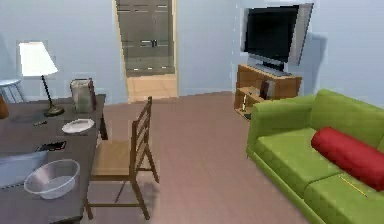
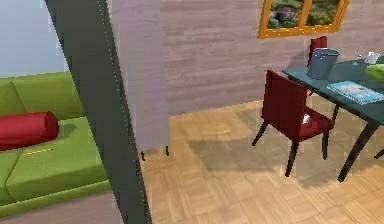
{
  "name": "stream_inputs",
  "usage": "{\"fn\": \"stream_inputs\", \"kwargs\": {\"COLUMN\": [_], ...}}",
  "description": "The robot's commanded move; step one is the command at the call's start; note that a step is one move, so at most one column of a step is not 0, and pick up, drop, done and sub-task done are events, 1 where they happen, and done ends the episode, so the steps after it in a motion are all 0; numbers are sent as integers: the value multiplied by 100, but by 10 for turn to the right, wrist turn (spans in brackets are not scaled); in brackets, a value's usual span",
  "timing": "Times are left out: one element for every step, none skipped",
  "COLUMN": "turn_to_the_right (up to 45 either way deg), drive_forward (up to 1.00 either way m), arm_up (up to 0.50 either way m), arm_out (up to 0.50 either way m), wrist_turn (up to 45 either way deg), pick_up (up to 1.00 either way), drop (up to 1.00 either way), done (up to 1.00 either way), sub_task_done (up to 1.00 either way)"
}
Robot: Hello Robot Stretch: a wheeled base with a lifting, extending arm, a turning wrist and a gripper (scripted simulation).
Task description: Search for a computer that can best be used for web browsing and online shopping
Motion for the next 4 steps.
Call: {"fn": "stream_inputs", "kwargs": {"turn_to_the_right": [0, 120, 0, 30], "drive_forward": [40, 0, 100, 0], "arm_up": [0, 0, 0, 0], "arm_out": [0, 0, 0, 0], "wrist_turn": [0, 0, 0, 0], "pick_up": [0, 0, 0, 0], "drop": [0, 0, 0, 0], "done": [0, 0, 0, 0], "sub_task_done": [0, 0, 0, 0]}}
